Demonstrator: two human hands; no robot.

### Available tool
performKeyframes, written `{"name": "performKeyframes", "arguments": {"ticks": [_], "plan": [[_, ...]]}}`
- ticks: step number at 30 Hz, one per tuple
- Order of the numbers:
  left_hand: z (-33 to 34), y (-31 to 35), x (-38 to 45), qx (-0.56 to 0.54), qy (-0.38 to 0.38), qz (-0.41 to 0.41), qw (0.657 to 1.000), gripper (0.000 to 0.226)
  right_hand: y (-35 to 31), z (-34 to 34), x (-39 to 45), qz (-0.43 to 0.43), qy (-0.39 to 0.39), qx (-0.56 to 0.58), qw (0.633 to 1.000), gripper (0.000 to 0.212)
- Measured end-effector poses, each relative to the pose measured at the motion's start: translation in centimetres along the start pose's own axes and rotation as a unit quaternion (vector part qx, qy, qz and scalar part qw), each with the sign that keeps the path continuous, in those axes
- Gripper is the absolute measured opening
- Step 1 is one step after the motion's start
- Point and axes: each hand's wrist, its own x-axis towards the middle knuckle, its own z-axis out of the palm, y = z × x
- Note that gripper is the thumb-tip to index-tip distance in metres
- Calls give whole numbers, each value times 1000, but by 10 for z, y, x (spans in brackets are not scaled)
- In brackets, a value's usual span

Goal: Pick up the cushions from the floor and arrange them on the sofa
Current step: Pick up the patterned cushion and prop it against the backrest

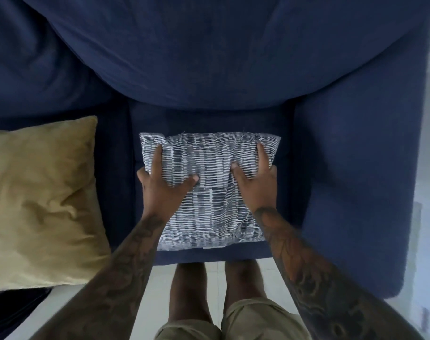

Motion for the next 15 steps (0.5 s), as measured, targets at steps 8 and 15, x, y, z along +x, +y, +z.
{"name": "performKeyframes", "arguments": {"ticks": [8,15], "plan": [[-16,32,-18,-21,138,160,977,121,-35,-28,-19,-167,109,65,978,93],[-14,61,18,13,164,236,958,117,-56,-31,14,-205,188,79,957,102]]}}
